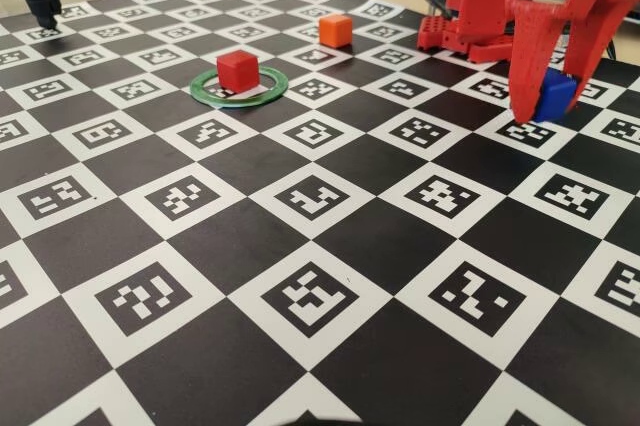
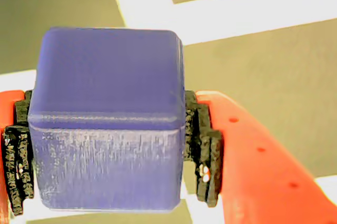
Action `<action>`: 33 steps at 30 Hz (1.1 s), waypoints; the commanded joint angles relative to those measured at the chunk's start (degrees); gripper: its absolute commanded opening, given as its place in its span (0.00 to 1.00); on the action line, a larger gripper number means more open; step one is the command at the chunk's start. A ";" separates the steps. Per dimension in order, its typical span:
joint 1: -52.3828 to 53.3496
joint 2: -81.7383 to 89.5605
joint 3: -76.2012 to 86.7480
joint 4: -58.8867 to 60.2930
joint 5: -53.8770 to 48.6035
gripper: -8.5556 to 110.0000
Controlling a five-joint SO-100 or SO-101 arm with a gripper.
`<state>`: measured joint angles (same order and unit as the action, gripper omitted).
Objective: Grab the red cube then put it in the green circle then put the blue cube on top and finally the orange cube on top
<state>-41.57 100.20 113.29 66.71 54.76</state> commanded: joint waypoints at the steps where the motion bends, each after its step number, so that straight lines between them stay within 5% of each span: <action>1: 4.75 0.53 -11.60 7.38 -8.61 0.16; 20: 41.66 -3.87 -30.76 25.22 -52.12 0.15; 33: 57.48 -6.59 -34.28 26.81 -69.08 0.14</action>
<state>13.36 92.55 84.46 93.16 -11.78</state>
